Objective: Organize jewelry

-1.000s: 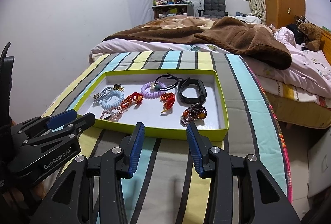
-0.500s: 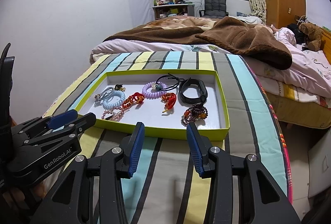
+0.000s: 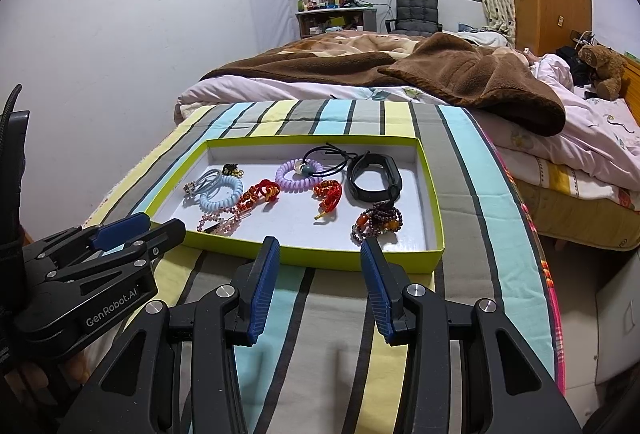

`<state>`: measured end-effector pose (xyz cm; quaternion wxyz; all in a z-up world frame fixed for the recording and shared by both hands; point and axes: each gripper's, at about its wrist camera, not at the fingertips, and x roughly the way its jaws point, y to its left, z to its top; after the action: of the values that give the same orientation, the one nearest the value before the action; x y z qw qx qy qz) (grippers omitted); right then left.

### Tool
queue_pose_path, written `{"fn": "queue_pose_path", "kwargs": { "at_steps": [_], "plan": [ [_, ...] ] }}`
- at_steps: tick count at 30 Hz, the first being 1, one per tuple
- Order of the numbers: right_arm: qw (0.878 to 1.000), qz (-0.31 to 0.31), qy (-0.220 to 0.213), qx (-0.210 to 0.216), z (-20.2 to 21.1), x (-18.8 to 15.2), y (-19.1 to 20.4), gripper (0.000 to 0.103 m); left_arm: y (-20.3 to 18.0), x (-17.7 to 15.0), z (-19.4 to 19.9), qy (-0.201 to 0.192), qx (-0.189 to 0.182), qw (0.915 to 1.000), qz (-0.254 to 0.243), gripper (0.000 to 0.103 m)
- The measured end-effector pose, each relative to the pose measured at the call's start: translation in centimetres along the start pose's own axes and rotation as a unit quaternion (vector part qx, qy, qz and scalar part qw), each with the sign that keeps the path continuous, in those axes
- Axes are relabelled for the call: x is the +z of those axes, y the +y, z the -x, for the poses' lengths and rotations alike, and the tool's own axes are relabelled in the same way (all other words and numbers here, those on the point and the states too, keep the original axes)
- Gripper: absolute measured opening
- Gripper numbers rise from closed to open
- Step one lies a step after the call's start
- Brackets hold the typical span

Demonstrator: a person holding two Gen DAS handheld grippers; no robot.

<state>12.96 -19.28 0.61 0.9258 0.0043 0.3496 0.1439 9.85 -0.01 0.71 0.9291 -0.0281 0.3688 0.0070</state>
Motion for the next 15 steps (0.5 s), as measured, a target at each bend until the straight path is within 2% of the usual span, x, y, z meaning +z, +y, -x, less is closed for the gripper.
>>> {"fn": "queue_pose_path", "kwargs": {
  "at_steps": [15],
  "plan": [
    [1.0, -0.002, 0.0, -0.001, 0.06, 0.07, 0.14, 0.043, -0.01, -0.17, -0.15, 0.003, -0.003, 1.0, 0.005, 0.043]
  ]
}}
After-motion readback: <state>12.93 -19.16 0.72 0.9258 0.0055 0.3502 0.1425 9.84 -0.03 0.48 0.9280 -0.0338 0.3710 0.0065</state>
